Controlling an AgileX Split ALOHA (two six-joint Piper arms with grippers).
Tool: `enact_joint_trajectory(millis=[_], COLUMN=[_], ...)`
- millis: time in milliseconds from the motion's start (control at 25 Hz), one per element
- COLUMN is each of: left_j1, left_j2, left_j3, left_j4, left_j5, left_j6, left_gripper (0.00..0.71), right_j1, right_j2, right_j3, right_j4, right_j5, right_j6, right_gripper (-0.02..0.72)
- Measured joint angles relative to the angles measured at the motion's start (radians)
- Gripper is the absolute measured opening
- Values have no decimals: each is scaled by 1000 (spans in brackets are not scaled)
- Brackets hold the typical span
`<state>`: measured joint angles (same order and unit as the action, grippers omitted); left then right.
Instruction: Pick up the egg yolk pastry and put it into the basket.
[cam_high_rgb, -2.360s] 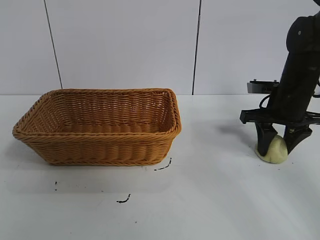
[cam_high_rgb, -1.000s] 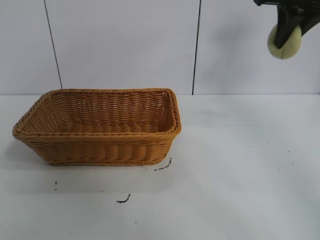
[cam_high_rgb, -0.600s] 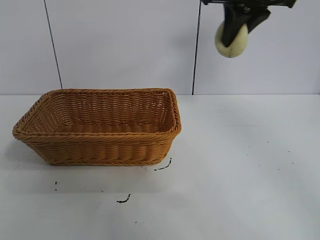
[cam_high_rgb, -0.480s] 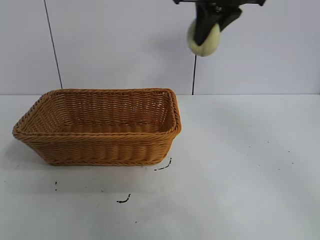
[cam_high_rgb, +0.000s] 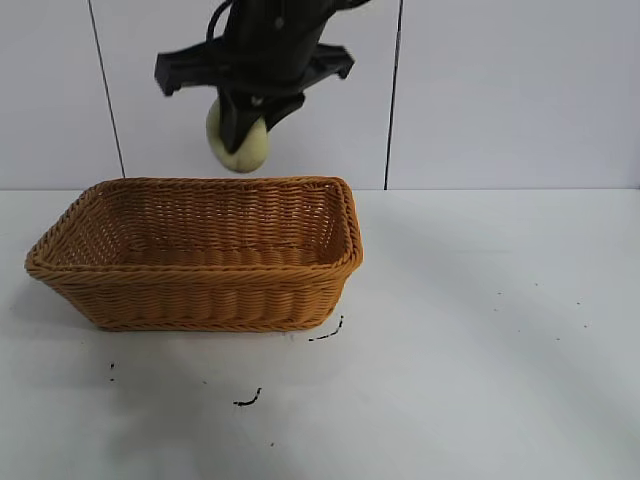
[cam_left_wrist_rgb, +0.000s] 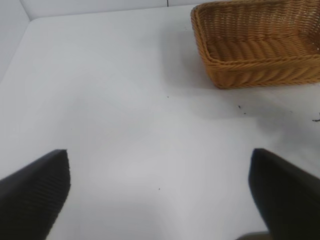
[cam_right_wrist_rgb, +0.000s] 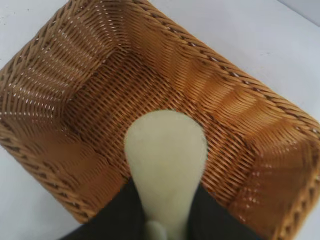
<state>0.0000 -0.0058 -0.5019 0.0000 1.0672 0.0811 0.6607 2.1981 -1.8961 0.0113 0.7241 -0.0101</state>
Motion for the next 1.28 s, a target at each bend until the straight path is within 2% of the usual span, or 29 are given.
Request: enact_joint_trajectory(millis=[120, 320, 400, 600, 680, 800, 1120, 1280], left_j1=[0, 0, 0, 0, 0, 0, 0, 0], left_j2=[0, 0, 0, 0, 0, 0, 0, 0], left_j3=[0, 0, 0, 0, 0, 0, 0, 0], left_j4=[0, 0, 0, 0, 0, 0, 0, 0], left_j5=[0, 0, 0, 0, 0, 0, 0, 0], left_j6=[0, 0, 0, 0, 0, 0, 0, 0], left_gripper=[697, 697, 697, 697, 697, 697, 697, 697], right_j1=[0, 0, 0, 0, 0, 0, -6, -29], right_j2=[81, 166, 175, 168, 153, 103, -71, -113], right_j3=[0, 0, 0, 0, 0, 0, 0, -2], right_j4=[0, 0, 0, 0, 0, 0, -11, -11], right_j5=[-62, -95, -95, -92, -81, -63, 30, 74], right_j6=[10, 10, 10, 10, 10, 10, 10, 31], right_gripper=[119, 134, 198, 513, 559, 582, 583, 583])
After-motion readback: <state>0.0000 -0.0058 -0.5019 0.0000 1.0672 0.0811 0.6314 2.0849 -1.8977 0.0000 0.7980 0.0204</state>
